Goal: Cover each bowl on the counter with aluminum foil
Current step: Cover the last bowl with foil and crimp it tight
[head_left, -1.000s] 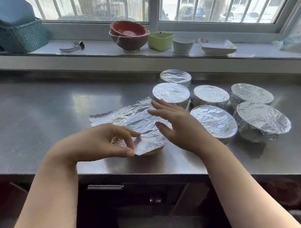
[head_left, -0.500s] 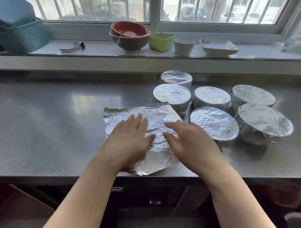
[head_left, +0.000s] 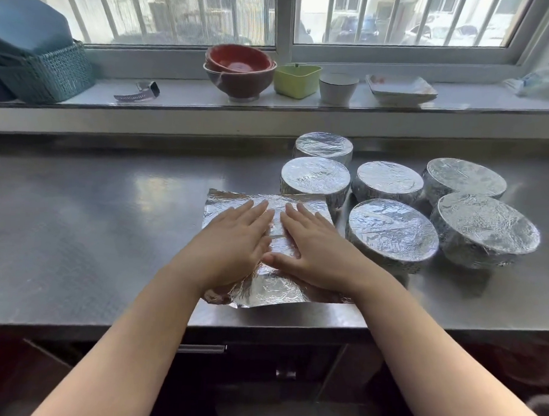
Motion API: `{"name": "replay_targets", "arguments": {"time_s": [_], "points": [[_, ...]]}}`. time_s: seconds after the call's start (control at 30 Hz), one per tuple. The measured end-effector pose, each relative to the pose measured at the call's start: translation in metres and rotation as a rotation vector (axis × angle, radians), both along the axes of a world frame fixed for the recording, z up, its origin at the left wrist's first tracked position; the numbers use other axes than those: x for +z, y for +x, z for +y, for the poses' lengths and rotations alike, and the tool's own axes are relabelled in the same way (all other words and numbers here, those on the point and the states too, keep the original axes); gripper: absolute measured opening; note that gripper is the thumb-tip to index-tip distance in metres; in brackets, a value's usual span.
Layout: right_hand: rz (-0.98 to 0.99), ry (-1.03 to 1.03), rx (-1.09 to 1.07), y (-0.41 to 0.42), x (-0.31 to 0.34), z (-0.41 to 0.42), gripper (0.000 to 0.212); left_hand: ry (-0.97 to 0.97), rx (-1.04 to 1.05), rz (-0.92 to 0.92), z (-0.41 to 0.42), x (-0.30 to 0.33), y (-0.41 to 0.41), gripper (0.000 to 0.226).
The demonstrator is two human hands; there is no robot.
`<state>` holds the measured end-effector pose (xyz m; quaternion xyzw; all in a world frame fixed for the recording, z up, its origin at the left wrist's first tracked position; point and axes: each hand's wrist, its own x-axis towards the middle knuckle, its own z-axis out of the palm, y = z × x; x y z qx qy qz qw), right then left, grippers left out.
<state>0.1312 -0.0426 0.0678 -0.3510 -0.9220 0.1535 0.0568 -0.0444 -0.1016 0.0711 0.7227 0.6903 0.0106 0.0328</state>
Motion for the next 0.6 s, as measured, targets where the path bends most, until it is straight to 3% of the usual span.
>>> {"name": "replay_targets", "arguments": {"time_s": [0.2, 0.37, 0.6], "points": [[-0.110, -0.033, -0.005, 0.002, 0.004, 0.002, 0.110, -0.066, -0.020, -0.062, 0.003, -0.002, 0.002, 0.061], [-0.068, 0.017, 0.078, 0.000, 0.009, 0.008, 0.126, -0.044, -0.026, -0.028, 0.001, -0.008, 0.001, 0.062], [-0.114, -0.124, 0.115, 0.001, 0.014, 0.013, 0.124, -0.073, -0.039, -0.057, -0.001, -0.009, -0.006, 0.120]]}}
